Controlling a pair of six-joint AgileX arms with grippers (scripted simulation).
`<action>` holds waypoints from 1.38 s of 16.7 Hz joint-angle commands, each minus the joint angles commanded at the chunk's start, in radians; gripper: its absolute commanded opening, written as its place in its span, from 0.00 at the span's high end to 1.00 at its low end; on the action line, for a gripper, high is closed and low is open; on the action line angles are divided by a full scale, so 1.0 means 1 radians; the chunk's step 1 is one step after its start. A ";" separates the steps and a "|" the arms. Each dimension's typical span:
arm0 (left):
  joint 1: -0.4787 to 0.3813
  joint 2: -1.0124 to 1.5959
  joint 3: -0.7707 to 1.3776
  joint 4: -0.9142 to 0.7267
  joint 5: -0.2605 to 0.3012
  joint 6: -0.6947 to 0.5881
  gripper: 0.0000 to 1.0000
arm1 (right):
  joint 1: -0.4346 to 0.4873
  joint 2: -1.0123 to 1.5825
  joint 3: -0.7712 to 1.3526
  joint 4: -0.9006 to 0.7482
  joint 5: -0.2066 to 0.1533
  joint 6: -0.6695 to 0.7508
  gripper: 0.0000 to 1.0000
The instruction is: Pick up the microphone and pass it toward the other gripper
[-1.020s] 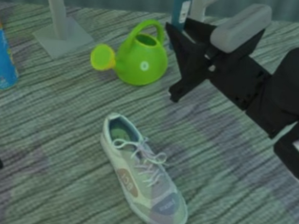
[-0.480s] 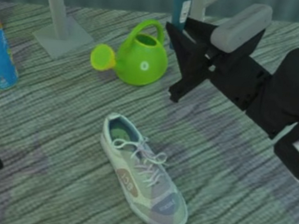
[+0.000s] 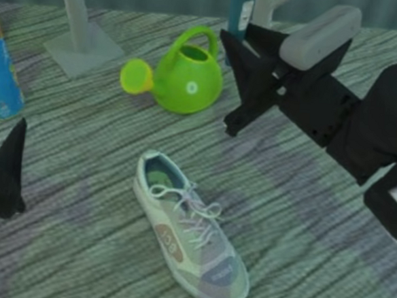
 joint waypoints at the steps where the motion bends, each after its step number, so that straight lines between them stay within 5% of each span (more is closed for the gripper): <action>1: -0.017 0.076 0.046 0.027 0.047 0.006 0.00 | 0.000 0.000 0.000 0.000 0.000 0.000 1.00; 8: -0.140 0.644 0.395 0.236 0.392 0.058 0.00 | 0.000 0.000 0.000 0.000 0.000 0.000 1.00; 12: -0.192 0.882 0.531 0.314 0.534 0.079 0.00 | 0.000 0.000 0.000 0.000 0.000 0.000 1.00; 16: -0.212 0.965 0.577 0.339 0.587 0.086 0.00 | 0.000 0.000 0.000 0.000 0.000 0.000 1.00; 23: -0.235 1.000 0.604 0.347 0.563 0.085 0.00 | 0.000 0.000 0.000 0.000 0.000 0.000 1.00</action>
